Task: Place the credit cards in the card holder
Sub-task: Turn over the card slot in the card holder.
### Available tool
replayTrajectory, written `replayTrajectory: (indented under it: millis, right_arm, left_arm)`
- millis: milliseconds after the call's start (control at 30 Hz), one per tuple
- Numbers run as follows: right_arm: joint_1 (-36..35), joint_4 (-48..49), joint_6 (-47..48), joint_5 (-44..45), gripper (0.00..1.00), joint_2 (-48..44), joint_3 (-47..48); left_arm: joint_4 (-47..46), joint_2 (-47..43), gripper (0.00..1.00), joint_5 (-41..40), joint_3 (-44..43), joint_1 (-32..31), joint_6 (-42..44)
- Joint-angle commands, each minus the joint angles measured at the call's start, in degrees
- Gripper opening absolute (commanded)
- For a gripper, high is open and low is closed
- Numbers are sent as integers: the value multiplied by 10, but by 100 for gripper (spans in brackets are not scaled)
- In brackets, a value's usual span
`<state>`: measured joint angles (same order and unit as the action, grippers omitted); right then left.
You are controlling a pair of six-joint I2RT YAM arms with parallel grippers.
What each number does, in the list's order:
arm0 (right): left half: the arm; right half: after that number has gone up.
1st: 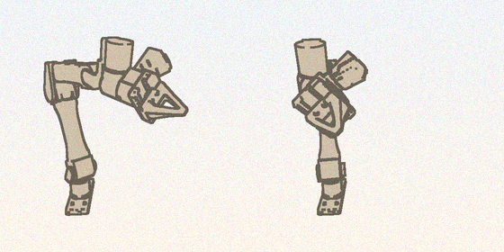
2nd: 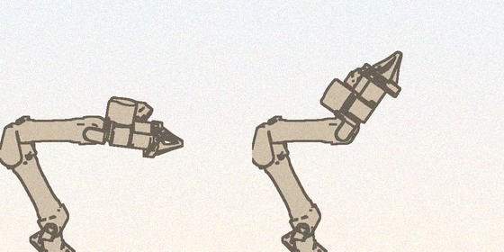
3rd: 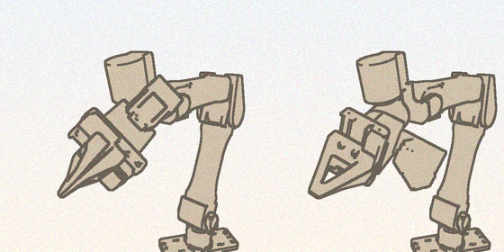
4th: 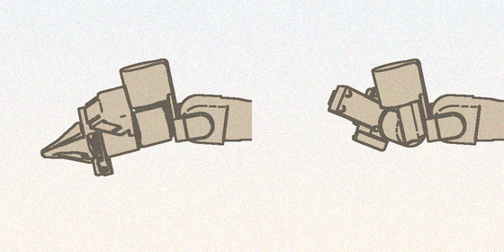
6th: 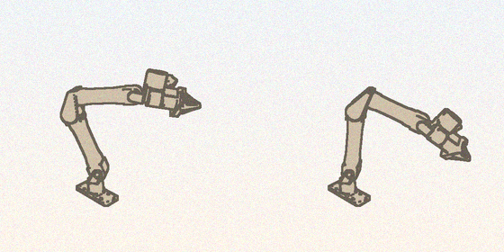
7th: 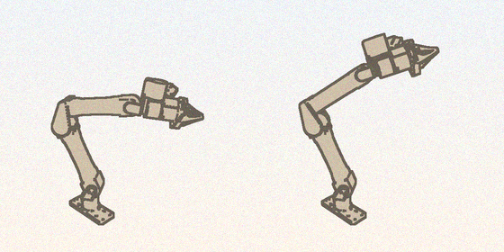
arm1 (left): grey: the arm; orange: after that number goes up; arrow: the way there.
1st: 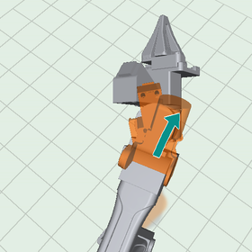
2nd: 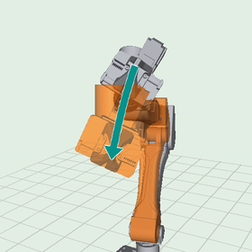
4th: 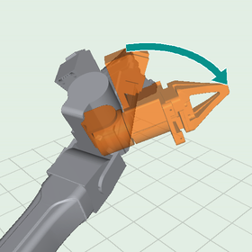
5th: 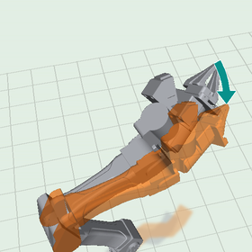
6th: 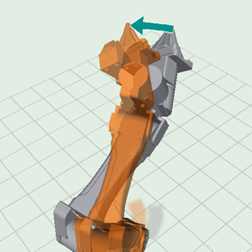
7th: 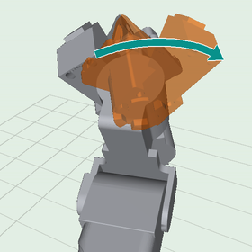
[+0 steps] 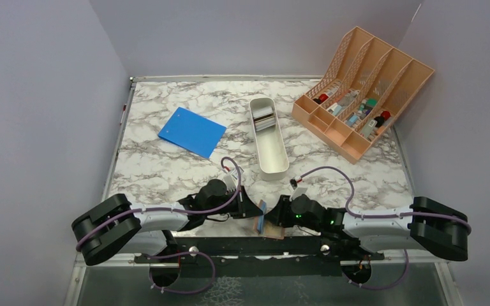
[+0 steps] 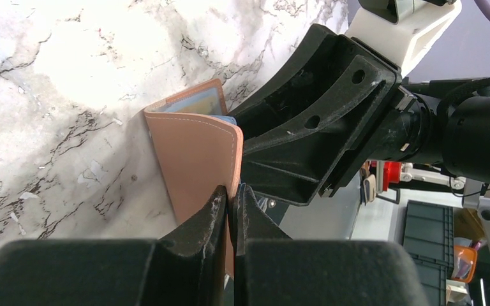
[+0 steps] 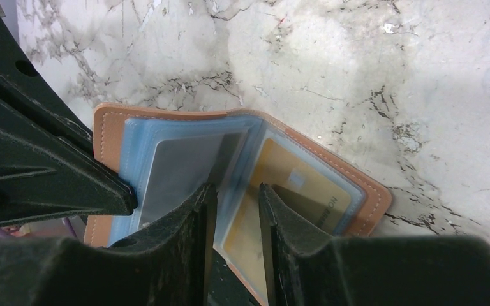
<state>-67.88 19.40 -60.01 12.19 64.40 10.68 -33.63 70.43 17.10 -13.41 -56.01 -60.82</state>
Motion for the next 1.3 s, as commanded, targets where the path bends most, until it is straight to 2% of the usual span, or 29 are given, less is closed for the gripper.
replayTrajectory:
  millis: [0,333,467,633,800,1000,1267]
  right_arm:
    - [-3,-33,-13,15,37,-14,-18]
    - [-3,-95,-43,35,38,-94,-27]
    - [-3,-84,-42,38,40,-114,-42]
    - [-3,-72,-41,36,28,-80,-37]
    - [-3,-37,-34,26,22,-41,-30]
    - [-3,10,-13,5,20,14,-8]
    - [-3,28,-2,0,20,51,14]
  left_arm:
    - [-17,16,0,11,0,-8,1]
    - [-20,30,0,2,2,-9,-1]
    - [-21,37,0,6,-3,-9,1]
    - [-23,27,0,12,-13,-13,1]
    - [-23,1,0,12,-8,-14,-4]
    - [-23,-25,0,5,0,-14,-6]
    - [-23,-19,0,-2,10,-14,0]
